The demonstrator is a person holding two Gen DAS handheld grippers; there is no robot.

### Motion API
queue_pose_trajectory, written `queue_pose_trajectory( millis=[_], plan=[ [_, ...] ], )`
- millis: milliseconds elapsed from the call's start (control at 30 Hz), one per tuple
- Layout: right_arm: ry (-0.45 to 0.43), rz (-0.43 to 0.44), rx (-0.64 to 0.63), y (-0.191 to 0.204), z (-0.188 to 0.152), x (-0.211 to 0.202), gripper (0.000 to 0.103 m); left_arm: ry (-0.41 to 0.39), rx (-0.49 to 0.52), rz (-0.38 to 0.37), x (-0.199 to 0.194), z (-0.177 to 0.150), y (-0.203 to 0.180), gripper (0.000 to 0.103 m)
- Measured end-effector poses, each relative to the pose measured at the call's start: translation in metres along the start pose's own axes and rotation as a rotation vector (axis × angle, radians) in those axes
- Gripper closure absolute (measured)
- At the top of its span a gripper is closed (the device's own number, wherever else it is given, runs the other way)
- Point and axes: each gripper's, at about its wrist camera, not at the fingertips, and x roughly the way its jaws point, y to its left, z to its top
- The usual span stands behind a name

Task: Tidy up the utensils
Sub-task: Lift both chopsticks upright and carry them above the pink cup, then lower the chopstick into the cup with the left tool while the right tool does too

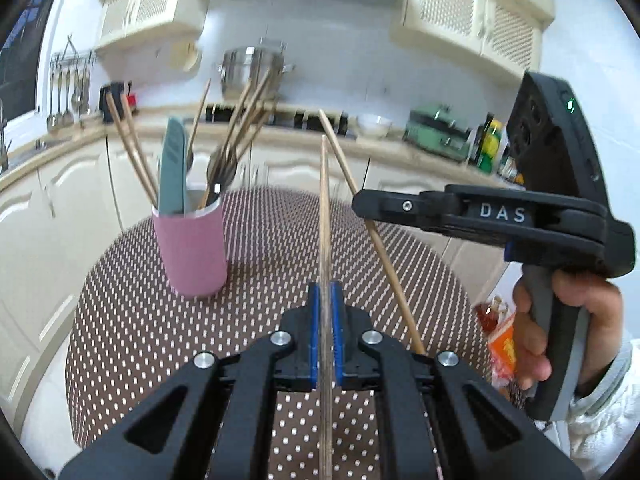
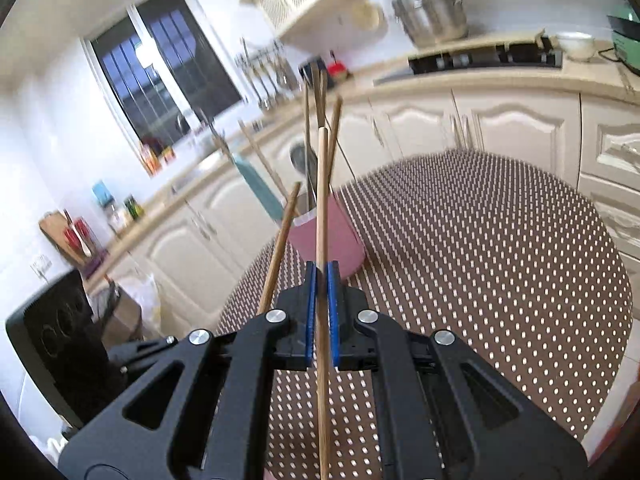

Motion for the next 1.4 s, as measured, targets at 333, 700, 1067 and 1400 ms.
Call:
queue_pose_trajectory(
  millis=[333,700,1067,1400],
  plan=[
    [-0.241,0.041,-0.039,0.030,0.025,-0.014,0.097,-0.298,0.010,0.015,-0.037,0.023,0.018,0.097],
    [-0.376,0.052,-0.102,0.045,0.049,0.032,0.097,-0.538,-0.065,0.084,-0.035,0.060,0.065,0.097],
    [-0.452,0.061,-0.123,0.044,0.069,0.090,0.097,-0.698,-0.182,0.206,-0.006,0.092,0.121,0.097],
    [-0.531,0.040,-0.189,0.047,0.079,0.114,0.097,-0.722,-0.163,0.232,0.034,0.108,0.140,0.097]
  ],
)
